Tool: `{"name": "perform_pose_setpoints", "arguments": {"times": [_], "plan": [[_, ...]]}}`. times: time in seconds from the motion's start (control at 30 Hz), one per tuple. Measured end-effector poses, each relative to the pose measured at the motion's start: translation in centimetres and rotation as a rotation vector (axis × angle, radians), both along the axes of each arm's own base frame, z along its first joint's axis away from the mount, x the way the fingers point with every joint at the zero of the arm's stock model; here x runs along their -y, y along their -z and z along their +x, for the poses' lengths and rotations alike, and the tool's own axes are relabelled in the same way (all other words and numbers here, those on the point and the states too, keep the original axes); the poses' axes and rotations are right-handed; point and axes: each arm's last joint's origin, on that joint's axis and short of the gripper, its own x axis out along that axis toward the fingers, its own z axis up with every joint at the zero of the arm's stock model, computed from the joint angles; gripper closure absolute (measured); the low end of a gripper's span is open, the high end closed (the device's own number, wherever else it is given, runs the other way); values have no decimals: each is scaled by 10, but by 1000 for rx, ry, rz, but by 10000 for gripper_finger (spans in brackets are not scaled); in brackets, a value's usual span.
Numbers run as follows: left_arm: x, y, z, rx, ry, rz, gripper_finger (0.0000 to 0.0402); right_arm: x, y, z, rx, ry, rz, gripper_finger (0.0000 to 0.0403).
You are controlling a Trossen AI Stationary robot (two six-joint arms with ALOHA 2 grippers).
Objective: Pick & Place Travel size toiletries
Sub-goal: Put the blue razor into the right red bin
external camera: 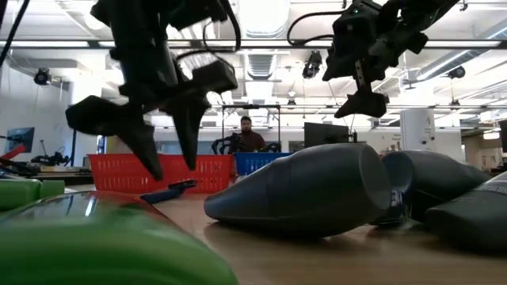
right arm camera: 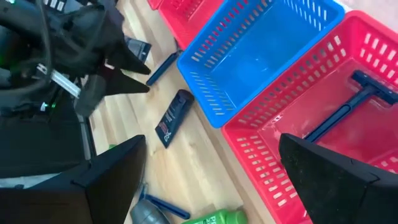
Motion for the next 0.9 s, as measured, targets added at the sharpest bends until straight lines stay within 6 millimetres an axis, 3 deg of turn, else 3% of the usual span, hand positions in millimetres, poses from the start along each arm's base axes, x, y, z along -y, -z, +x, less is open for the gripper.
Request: {"name": "perform_pose_setpoints", "arguments": {"times": [0.2, 0.6, 0.9], "plan": [[-8, -10, -7, -12, -3, 75, 196, 0, 0, 0, 5, -5, -8, 39], [-30, -11, 2, 55, -21, 169, 195, 1, 0, 0, 3, 5, -34, 39], [-35, -3, 2, -132, -46, 82, 206, 1, 0, 0, 3, 6, -35, 39]]}}
